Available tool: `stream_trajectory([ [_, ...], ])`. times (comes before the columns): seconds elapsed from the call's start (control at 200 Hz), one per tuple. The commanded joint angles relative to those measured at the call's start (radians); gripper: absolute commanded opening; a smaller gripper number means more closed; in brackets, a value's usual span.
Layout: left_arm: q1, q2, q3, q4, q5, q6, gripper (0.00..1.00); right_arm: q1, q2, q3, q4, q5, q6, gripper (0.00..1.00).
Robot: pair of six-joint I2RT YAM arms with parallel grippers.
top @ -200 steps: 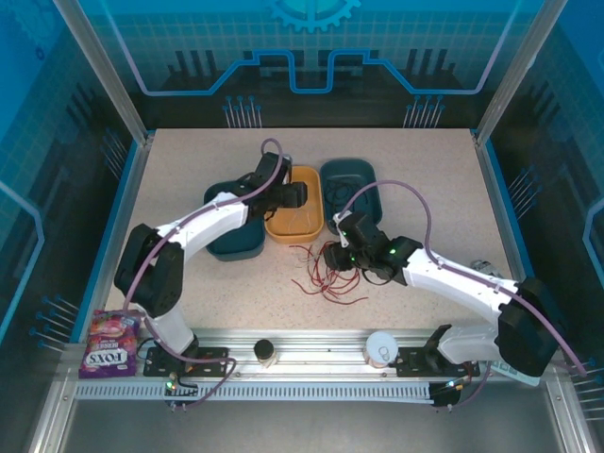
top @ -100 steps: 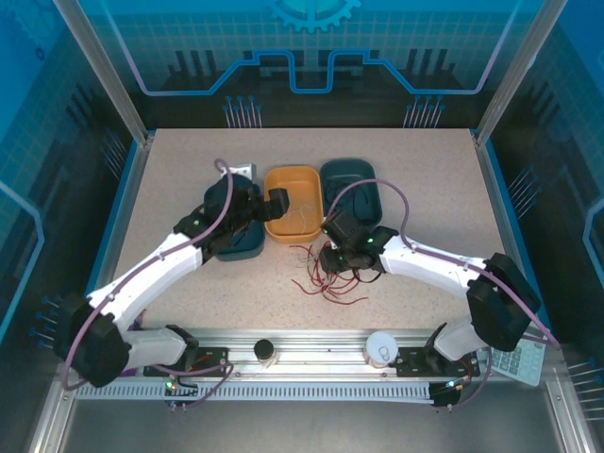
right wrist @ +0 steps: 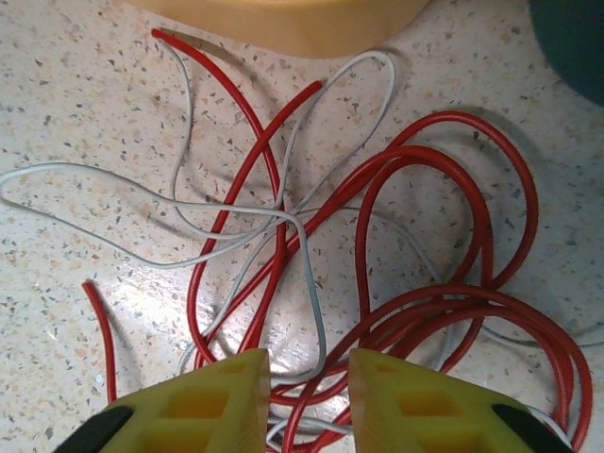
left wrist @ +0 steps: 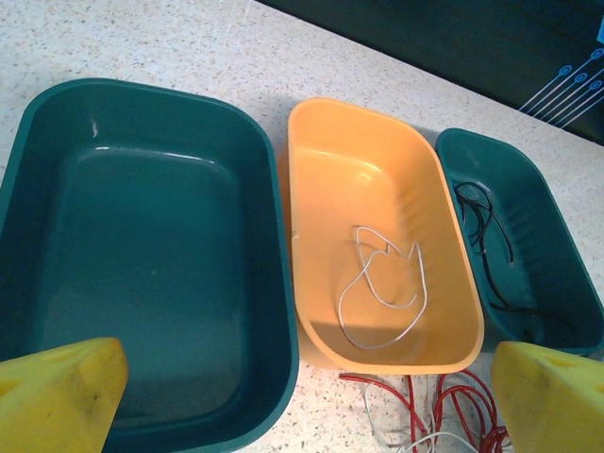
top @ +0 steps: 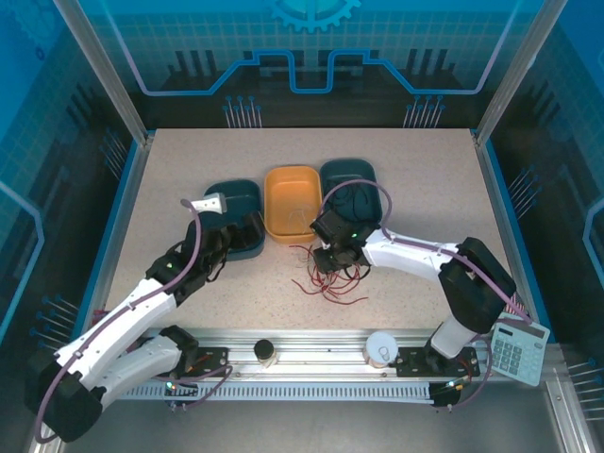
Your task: Untangle the cables
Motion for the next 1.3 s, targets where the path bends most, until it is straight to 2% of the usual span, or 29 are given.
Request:
stream_trajectory([
  [0.0,0.001,-0.028,-0.033,0.002,-0.019,-0.03,0.99,0.011,0.03,0.029,0.014,-0.012,-0.012,0.28],
  [0.13,0.001,-0.04,-0.044,-0.001,-0.017,-0.033,0.99,0.01,0.048,0.035,0.024,-0.015,-0.014,0.25],
  [0.29,0.001,-0.039,-0.049,0.001,-0.018,-0.039,0.99,0.013,0.058,0.052,0.016,-0.014,-0.029,0.06],
  [0.445,0.001,-0.039,-0.054,-0.008,-0.026,-0.044,0.99,0.024,-0.01,0.039,0.034,-0.015,-0.073,0.02],
  [0.775,0.0,-0.051,-0.07,0.019,-0.029,-0.06,0.99,0.104,-0.19,0.065,0.031,0.031,-0.208,0.02],
  [1.121,0.002,-0.193,-0.142,0.046,-0.075,-0.079,0.99,0.166,-0.371,0.047,0.142,0.066,-0.336,0.03],
  [1.296,0.002,-0.198,-0.146,0.07,-0.023,-0.059,0.99,0.166,-0.383,0.041,0.188,0.118,-0.385,0.04],
])
